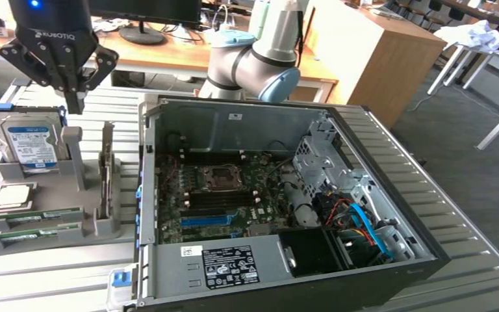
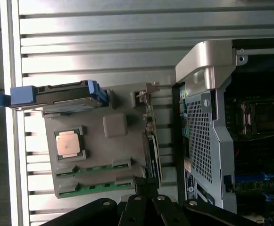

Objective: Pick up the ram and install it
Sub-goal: 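Reach for the ram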

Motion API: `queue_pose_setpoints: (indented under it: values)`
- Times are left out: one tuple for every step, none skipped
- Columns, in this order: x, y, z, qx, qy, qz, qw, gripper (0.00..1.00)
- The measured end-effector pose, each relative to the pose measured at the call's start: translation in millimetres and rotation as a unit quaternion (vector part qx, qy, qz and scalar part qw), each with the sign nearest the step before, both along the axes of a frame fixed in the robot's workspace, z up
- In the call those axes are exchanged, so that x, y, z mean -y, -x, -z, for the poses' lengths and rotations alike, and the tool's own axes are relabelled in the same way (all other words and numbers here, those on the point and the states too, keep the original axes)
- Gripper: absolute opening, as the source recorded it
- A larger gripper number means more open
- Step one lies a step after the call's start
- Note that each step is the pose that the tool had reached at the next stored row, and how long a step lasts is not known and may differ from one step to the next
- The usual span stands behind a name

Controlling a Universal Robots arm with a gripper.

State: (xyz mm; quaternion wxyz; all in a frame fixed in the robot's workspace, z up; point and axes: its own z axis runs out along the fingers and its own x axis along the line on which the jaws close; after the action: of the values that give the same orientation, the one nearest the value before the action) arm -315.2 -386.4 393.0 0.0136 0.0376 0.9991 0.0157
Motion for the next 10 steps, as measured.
queue_pose_setpoints:
  values:
    - [0.6, 0.0, 0.0, 0.0, 0.0, 0.0, 1.0, 0.1]
    - [1.1, 0.0, 0.0, 0.0001, 0.0, 0.0, 1.0, 0.1]
    - [1.5, 0.0, 0.0, 0.0, 0.0, 0.0, 1.0, 0.1]
    - [1.9, 0.0, 0.0, 0.0, 0.0001, 0.0, 1.0, 0.1]
    - [2.3, 0.0, 0.0, 0.0001, 0.0001, 0.0, 1.0, 0.1]
    - [2.8, 0.0, 0.0, 0.0001, 0.0001, 0.0, 1.0, 0.1]
    - [3.4, 0.0, 0.0, 0.0001, 0.0002, 0.0, 1.0, 0.1]
    - [4.0, 0.0, 0.0, 0.0, 0.0003, 0.0, 1.0, 0.1]
    - [4.6, 0.0, 0.0, 0.0, 0.0003, 0.0, 1.0, 0.1]
    - [5.3, 0.0, 0.0, 0.0, 0.0004, 0.0, 1.0, 0.1]
